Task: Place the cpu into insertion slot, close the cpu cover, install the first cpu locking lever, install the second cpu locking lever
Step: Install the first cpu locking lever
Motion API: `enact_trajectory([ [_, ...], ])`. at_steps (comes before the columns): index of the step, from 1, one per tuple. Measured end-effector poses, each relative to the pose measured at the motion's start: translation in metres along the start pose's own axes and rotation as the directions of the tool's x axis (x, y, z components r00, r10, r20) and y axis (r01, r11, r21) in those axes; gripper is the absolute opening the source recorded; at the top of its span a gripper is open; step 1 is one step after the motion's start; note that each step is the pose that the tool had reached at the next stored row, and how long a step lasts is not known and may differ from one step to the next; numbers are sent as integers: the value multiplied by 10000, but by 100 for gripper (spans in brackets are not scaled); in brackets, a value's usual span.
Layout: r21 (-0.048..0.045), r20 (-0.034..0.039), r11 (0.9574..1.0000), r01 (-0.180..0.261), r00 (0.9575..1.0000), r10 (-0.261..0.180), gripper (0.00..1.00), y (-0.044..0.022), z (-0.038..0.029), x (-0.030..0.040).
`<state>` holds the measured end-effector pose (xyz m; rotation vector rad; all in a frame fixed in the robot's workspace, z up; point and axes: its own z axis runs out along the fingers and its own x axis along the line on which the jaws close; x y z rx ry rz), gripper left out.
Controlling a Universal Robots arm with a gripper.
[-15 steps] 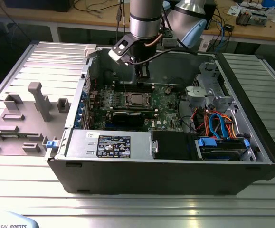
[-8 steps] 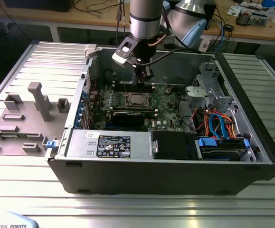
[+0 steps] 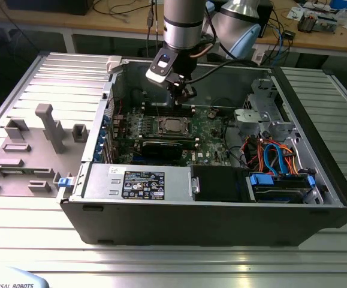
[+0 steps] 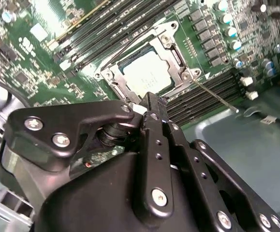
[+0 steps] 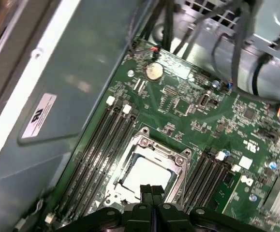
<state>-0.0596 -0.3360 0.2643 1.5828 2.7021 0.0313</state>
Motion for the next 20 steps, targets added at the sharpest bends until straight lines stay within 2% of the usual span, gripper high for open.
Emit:
enact_trajectory([
  [2,0,-15,9978,670,9978,-670,11,0,0,0],
  [5,0,-27,9928,1196,9928,-1196,11,0,0,0],
  [9,-1,-36,9870,1609,9870,-1609,11,0,0,0],
  [13,-2,-49,9758,2185,9758,-2185,11,0,0,0],
  [15,-4,-56,9686,2488,9685,-2488,11,0,0,0],
  [17,-5,-64,9575,2884,9575,-2884,11,0,0,0],
  [18,-7,-71,9493,3145,9492,-3145,11,0,0,0],
  [20,-9,-77,9393,3432,9392,-3432,11,0,0,0],
])
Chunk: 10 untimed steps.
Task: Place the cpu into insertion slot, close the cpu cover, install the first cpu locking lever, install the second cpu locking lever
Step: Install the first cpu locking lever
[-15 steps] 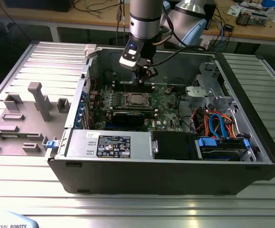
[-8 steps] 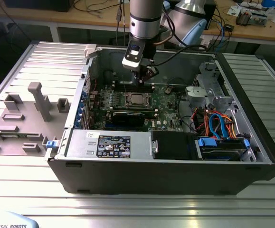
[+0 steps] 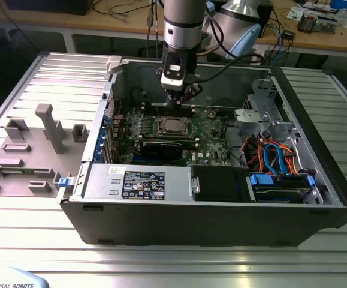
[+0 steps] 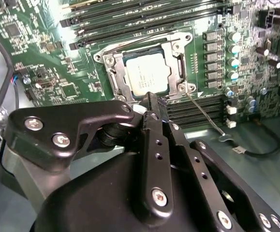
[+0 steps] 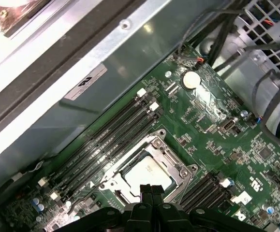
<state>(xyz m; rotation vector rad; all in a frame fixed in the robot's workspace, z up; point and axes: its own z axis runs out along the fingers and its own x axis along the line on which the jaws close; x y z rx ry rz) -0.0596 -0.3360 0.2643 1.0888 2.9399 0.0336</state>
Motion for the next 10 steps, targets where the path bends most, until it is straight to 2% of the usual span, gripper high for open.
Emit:
enact_trajectory([
  [7,1,-17,9971,766,9971,-766,11,0,0,0],
  [10,1,-18,9969,790,9969,-790,11,0,0,0],
])
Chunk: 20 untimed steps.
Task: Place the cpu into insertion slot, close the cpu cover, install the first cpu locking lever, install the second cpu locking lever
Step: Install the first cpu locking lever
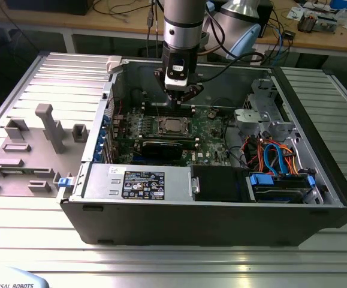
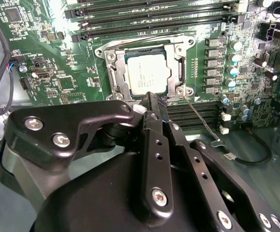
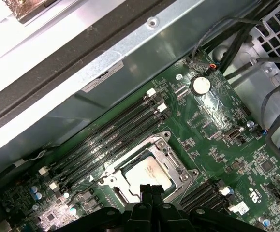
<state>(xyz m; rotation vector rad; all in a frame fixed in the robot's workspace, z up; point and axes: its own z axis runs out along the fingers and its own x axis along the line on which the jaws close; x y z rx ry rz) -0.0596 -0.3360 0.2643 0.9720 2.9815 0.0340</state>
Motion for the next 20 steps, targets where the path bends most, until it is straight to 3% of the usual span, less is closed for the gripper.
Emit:
enact_trajectory([
  [14,1,-3,9999,154,9999,-154,11,0,0,0],
  [17,0,-14,9981,610,9981,-610,11,1,0,2],
  [20,1,-27,9932,1165,9932,-1165,11,1,0,3],
])
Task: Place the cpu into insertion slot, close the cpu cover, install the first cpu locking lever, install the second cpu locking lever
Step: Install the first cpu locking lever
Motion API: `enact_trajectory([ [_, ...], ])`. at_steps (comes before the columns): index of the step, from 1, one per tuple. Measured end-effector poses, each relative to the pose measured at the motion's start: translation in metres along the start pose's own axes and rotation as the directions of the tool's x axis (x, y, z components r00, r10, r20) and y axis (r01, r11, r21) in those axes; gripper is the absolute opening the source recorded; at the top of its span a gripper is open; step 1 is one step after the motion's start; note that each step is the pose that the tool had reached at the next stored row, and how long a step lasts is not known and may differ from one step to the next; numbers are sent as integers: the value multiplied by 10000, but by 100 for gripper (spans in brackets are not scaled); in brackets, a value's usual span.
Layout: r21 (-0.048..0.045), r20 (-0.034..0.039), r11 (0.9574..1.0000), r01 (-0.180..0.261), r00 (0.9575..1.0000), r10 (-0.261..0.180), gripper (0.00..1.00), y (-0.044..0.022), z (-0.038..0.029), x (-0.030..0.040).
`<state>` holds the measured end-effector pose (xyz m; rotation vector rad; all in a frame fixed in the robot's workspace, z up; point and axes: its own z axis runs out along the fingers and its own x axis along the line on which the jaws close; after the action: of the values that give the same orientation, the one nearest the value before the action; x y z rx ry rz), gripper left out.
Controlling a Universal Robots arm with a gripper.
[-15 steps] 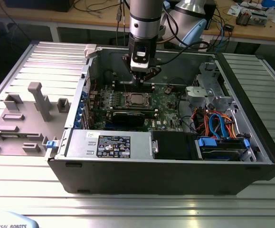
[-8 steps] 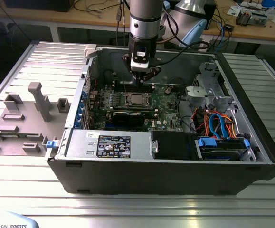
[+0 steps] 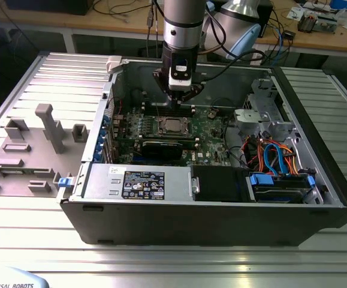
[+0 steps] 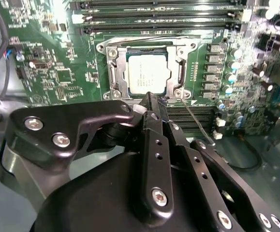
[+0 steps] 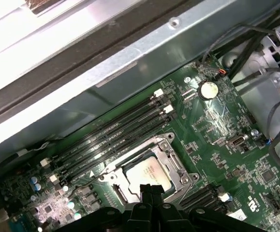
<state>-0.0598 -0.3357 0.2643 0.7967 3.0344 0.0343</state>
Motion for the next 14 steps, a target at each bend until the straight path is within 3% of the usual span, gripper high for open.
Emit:
enact_trajectory([
  [4,0,-19,9962,875,9962,-875,11,0,1,0],
  [7,0,-32,9892,1464,9892,-1464,11,0,1,-1],
  [9,0,-37,9856,1693,9856,-1693,11,0,1,-1],
  [14,-1,-38,9852,1712,9852,-1712,11,0,1,-1],
])
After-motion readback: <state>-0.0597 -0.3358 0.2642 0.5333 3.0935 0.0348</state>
